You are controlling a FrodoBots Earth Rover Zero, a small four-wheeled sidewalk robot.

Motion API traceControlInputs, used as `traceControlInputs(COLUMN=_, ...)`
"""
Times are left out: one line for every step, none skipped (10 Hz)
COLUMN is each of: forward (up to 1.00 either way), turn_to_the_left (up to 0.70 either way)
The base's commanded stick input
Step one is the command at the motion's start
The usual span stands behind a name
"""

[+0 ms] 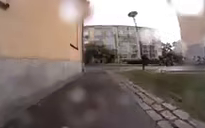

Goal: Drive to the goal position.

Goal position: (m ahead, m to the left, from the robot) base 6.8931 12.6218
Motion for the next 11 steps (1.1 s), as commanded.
traceControlInputs(forward=0.85, turn_to_the_left=0.0)
traceControlInputs(forward=0.85, turn_to_the_left=0.0)
traceControlInputs(forward=0.85, turn_to_the_left=0.0)
traceControlInputs(forward=0.85, turn_to_the_left=0.0)
traceControlInputs(forward=0.85, turn_to_the_left=0.0)
traceControlInputs(forward=0.85, turn_to_the_left=0.0)
traceControlInputs(forward=0.85, turn_to_the_left=0.0)
traceControlInputs(forward=0.85, turn_to_the_left=0.0)
traceControlInputs(forward=0.85, turn_to_the_left=0.0)
traceControlInputs(forward=0.85, turn_to_the_left=0.0)
traceControlInputs(forward=0.85, turn_to_the_left=0.0)
